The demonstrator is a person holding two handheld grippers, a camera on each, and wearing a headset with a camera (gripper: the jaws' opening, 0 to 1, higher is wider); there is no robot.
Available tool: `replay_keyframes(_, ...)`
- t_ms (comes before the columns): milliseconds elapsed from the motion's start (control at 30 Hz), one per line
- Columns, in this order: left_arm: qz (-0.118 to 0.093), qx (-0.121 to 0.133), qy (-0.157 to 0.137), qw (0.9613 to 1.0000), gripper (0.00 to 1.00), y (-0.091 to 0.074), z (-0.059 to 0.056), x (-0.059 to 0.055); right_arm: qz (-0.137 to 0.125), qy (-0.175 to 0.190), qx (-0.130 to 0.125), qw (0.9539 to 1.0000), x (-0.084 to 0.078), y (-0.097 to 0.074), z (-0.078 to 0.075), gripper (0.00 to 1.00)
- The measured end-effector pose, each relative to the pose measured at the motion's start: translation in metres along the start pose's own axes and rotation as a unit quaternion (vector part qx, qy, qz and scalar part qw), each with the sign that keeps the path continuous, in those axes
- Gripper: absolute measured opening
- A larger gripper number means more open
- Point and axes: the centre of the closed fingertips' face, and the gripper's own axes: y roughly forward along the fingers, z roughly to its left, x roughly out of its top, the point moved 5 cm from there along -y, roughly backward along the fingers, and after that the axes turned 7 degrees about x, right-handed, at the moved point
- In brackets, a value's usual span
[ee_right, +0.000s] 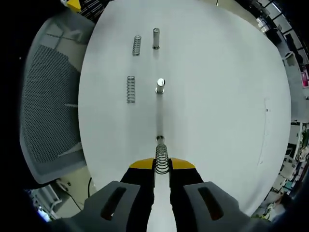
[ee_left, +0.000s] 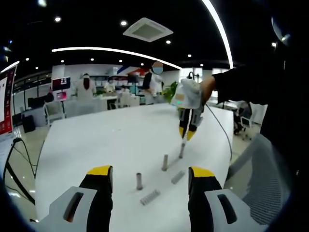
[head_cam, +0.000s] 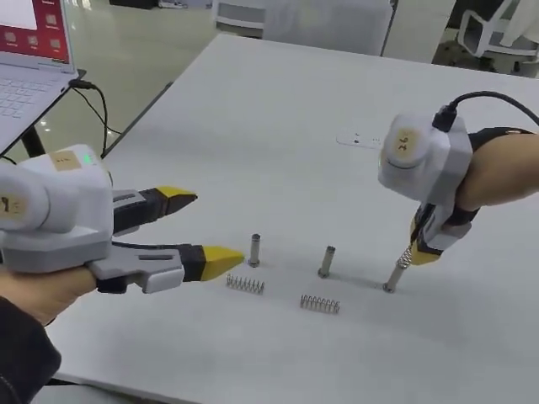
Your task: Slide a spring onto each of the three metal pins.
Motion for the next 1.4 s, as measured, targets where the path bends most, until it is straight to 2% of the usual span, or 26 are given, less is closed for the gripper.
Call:
replay_keyframes(167,0.006,-0.008,0.004,0.9999,0.59,0.002,-0.003,-0.001,0.017,-0.003,0.002,0.9999,0.001,0.012,-0.002,0.08)
replay_keyframes(400,0.007,-0.012,0.001,0.9999,0.60,0.003,-0.003,-0.003,0.025,-0.001,0.007,0.9997,0.000,0.028,-0.005,0.08)
replay_keyframes(733,0.012,-0.021,0.005,0.9997,0.61,0.006,-0.006,-0.004,0.031,0.001,0.014,0.9994,0.001,0.039,-0.007,0.08)
replay_keyframes(833,0.016,-0.023,0.005,0.9996,0.61,0.007,-0.006,-0.006,0.036,0.012,0.018,0.9991,-0.001,0.043,-0.006,0.08)
replay_keyframes(1167,0.029,-0.030,0.003,0.9991,0.62,0.008,-0.009,-0.011,0.037,0.014,0.025,0.9989,-0.006,0.053,-0.004,0.08)
replay_keyframes(1400,0.038,-0.034,0.005,0.9987,0.62,0.009,-0.011,-0.014,0.028,0.022,0.027,0.9990,-0.007,0.054,-0.002,0.11)
